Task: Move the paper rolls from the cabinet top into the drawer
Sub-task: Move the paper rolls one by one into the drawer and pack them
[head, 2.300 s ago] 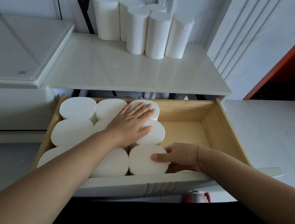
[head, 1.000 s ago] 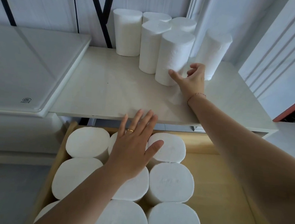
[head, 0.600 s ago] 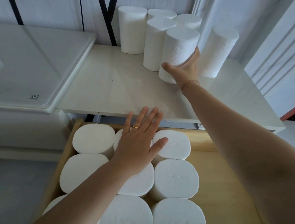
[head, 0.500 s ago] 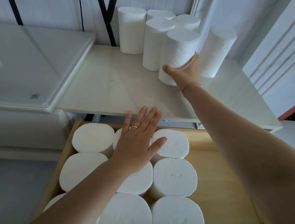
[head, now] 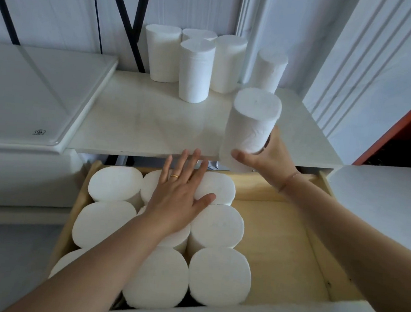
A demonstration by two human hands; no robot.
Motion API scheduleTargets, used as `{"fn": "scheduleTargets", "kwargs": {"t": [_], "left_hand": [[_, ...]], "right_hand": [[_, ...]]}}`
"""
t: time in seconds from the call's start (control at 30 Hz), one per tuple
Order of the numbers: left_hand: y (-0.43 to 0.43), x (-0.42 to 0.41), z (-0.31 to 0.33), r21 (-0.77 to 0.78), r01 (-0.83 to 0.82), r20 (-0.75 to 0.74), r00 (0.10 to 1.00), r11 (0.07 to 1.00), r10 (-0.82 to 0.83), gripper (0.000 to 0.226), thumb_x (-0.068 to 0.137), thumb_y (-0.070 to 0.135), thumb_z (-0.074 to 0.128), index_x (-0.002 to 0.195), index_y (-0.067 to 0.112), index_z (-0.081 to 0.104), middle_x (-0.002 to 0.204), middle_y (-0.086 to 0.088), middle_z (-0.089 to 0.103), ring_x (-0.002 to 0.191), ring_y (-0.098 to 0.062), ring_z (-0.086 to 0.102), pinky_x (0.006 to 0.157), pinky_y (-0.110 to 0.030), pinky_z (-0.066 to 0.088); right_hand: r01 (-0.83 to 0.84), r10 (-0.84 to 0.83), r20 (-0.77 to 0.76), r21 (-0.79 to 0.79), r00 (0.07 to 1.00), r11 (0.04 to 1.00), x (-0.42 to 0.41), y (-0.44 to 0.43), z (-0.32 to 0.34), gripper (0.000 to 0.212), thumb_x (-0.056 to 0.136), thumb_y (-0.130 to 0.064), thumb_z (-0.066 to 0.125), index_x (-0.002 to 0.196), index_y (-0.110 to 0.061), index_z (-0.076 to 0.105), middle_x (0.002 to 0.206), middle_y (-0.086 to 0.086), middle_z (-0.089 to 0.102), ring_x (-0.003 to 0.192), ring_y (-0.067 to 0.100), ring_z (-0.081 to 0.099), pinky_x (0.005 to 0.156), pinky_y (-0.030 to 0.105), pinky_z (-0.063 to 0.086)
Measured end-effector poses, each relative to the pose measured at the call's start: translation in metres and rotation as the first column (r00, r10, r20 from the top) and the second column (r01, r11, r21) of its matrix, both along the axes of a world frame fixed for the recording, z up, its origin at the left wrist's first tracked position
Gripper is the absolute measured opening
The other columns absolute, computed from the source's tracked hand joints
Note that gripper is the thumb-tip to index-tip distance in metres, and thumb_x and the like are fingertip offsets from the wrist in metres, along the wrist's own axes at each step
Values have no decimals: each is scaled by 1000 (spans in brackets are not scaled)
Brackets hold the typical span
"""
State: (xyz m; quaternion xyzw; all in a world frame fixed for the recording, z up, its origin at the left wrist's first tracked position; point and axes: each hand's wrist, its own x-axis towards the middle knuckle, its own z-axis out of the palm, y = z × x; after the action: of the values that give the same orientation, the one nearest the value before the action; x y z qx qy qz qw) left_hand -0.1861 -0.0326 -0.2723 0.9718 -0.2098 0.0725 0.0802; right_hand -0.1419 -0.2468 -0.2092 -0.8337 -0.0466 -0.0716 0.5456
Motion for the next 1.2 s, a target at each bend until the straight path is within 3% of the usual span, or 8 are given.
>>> {"fn": "scheduleTargets", "kwargs": {"t": [0.13, 0.33, 0.47, 0.57, 0.73, 0.9, 1.07, 1.2], "left_hand": [[-11, -13, -3, 49, 139, -77, 988, 989, -135, 80, 80, 68, -6, 148, 27, -13, 154, 7, -25, 137, -9, -32, 112, -36, -21], [-12, -17, -4, 63, 184, -144, 974, 981, -173, 78, 82, 68, -3, 149, 28, -9, 155, 9, -18, 141, -6, -20, 115, -33, -13], [-11, -19, -3, 43, 182, -144, 974, 982, -174, 80, 78, 70, -8, 148, 31, -10, 152, 13, -22, 136, -2, -27, 113, -29, -18], [-10, -20, -2, 34, 183, -148, 973, 982, -176, 78, 78, 70, -9, 147, 32, -14, 150, 16, -25, 135, -1, -30, 110, -27, -21], [-10, -18, -5, 30, 186, -141, 973, 982, -180, 78, 79, 68, -10, 147, 31, -13, 151, 15, -24, 138, -3, -26, 115, -31, -14], [-10, -18, -5, 28, 188, -135, 974, 982, -182, 78, 79, 68, -9, 147, 31, -12, 151, 16, -24, 137, -2, -27, 114, -30, -16], [-10, -16, -5, 32, 185, -129, 975, 982, -179, 79, 79, 68, -9, 148, 30, -10, 151, 16, -23, 137, -1, -27, 114, -30, -16], [-11, -16, -6, 40, 186, -131, 975, 982, -179, 81, 77, 68, -10, 148, 30, -10, 148, 17, -24, 133, 1, -29, 112, -28, -18]], "right_hand": [[-98, 96, -41, -36, 995, 995, -42, -30, 7, 92, 58, -32, 86, 135, -10, 40, 125, 6, 60, 117, 17, 58, 98, 38, 50], [-197, 185, -217, -35, 959, 980, -85, -66, -15, 89, 55, -33, 85, 133, -21, 43, 118, -5, 63, 111, 7, 60, 93, 27, 52], [-191, 139, -340, -122, 930, 974, -77, -72, -52, 98, 59, -20, 85, 139, -25, 28, 126, -2, 55, 117, 14, 54, 99, 43, 50], [-207, 102, -407, -224, 908, 952, -70, -71, -75, 108, 58, -23, 88, 141, -27, 18, 129, -2, 47, 121, 20, 48, 100, 43, 48], [-233, 77, -432, -320, 898, 918, -72, -74, -93, 116, 57, -29, 86, 146, -23, 13, 135, -2, 42, 124, 18, 43, 104, 37, 42], [-329, 109, -472, -413, 875, 849, -68, -82, -87, 110, 70, -9, 82, 151, -10, 8, 148, 4, 33, 136, 21, 34, 113, 37, 32], [-344, 106, -513, -393, 852, 853, -61, -99, -46, 105, 69, -13, 82, 150, -18, 16, 144, 0, 42, 132, 16, 41, 107, 33, 39], [-403, 169, -464, -471, 870, 785, -53, -98, -22, 114, 67, -18, 85, 150, -28, 8, 141, -4, 41, 129, 14, 41, 108, 35, 38]]}}
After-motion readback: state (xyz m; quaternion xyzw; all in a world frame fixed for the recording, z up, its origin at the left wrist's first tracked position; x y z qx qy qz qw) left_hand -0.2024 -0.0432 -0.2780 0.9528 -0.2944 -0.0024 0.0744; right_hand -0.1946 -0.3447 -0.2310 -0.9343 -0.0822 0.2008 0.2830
